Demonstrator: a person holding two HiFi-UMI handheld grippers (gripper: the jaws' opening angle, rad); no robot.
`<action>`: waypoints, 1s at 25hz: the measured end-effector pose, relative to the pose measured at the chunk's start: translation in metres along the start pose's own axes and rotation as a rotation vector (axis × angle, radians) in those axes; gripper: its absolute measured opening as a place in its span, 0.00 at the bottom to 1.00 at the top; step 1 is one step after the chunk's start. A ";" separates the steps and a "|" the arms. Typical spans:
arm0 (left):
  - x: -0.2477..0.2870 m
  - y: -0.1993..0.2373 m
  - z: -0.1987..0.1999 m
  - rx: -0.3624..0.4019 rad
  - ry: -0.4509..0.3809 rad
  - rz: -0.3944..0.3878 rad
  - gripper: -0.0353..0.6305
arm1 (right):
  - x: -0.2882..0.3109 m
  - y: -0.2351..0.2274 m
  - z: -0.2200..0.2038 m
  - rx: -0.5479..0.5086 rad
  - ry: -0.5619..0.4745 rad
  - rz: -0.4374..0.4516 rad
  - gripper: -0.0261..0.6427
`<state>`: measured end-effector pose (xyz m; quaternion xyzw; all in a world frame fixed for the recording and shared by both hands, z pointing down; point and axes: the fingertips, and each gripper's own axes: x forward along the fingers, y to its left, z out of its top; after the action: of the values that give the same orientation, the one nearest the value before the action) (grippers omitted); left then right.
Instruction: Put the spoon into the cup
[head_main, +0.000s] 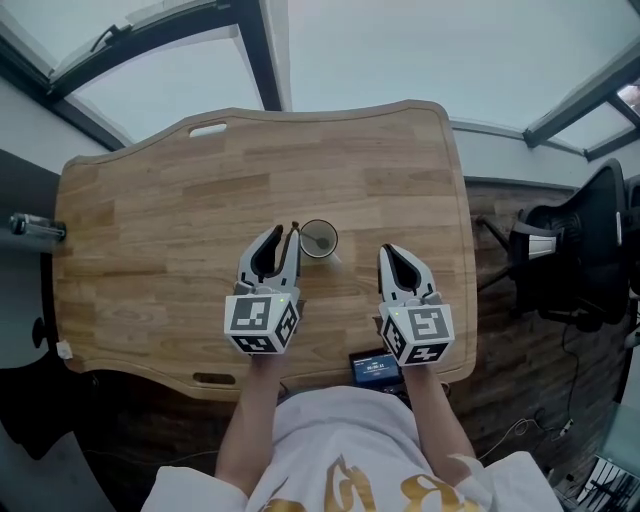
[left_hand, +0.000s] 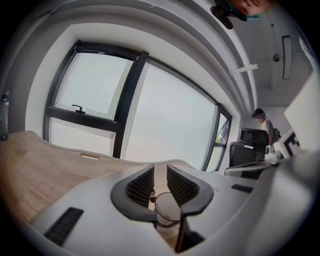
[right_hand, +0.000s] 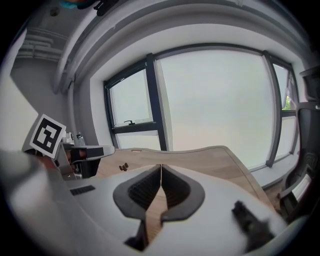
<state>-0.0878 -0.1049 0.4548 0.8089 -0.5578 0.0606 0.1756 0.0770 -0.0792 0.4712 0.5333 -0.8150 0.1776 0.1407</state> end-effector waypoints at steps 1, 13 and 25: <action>-0.003 -0.002 0.003 0.010 -0.004 -0.007 0.17 | -0.003 0.003 0.003 -0.005 -0.010 0.002 0.09; -0.043 -0.014 0.025 0.091 -0.009 -0.043 0.08 | -0.039 0.026 0.039 -0.037 -0.119 -0.031 0.09; -0.057 -0.015 0.028 0.069 -0.002 -0.075 0.07 | -0.047 0.032 0.047 -0.058 -0.145 -0.055 0.08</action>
<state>-0.0977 -0.0602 0.4086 0.8348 -0.5249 0.0725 0.1492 0.0640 -0.0494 0.4050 0.5626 -0.8129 0.1109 0.1017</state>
